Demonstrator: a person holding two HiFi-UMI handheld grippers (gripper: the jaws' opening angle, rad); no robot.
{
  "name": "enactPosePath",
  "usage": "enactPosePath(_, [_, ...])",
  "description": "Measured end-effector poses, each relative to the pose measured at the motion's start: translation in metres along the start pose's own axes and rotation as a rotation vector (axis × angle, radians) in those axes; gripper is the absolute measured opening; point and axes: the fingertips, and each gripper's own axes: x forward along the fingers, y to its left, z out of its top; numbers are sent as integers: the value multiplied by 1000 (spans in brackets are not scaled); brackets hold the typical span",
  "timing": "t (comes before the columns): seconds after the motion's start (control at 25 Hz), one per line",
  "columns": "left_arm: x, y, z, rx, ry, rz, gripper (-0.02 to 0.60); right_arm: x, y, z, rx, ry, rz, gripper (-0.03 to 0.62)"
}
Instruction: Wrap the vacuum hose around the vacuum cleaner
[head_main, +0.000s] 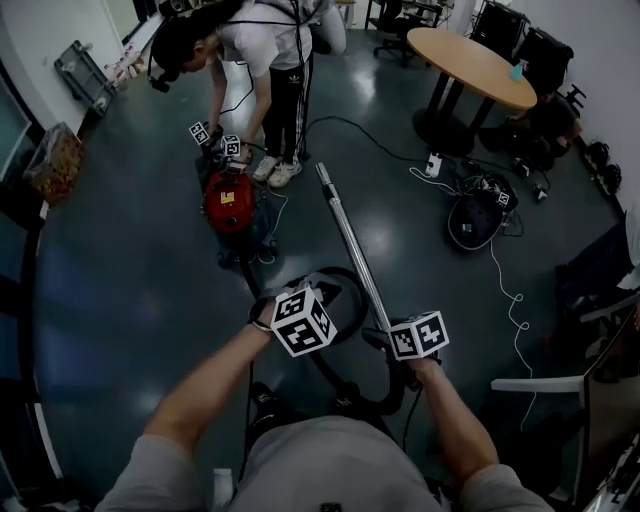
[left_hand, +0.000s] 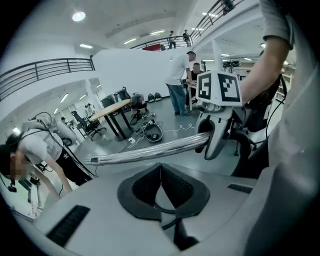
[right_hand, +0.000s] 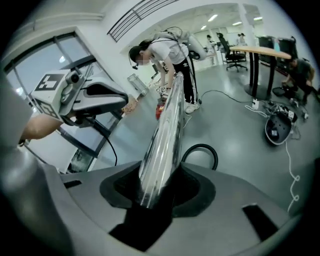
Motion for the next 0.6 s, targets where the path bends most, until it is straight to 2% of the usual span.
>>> enactPosePath(0.12, [4, 6, 8, 37, 69, 30, 18, -16, -12, 7, -131, 62, 28, 170])
enactPosePath(0.32, [9, 14, 4, 64, 165, 102, 210, -24, -23, 14, -326, 158, 79, 170])
enactPosePath(0.4, [10, 10, 3, 98, 182, 102, 277, -25, -20, 13, -393, 194, 100, 170])
enactPosePath(0.48, [5, 2, -4, 138, 202, 93, 309, -25, -4, 7, -464, 227, 118, 170])
enactPosePath(0.6, [-8, -7, -27, 166, 234, 96, 318, -23, 26, -4, -591, 313, 148, 170])
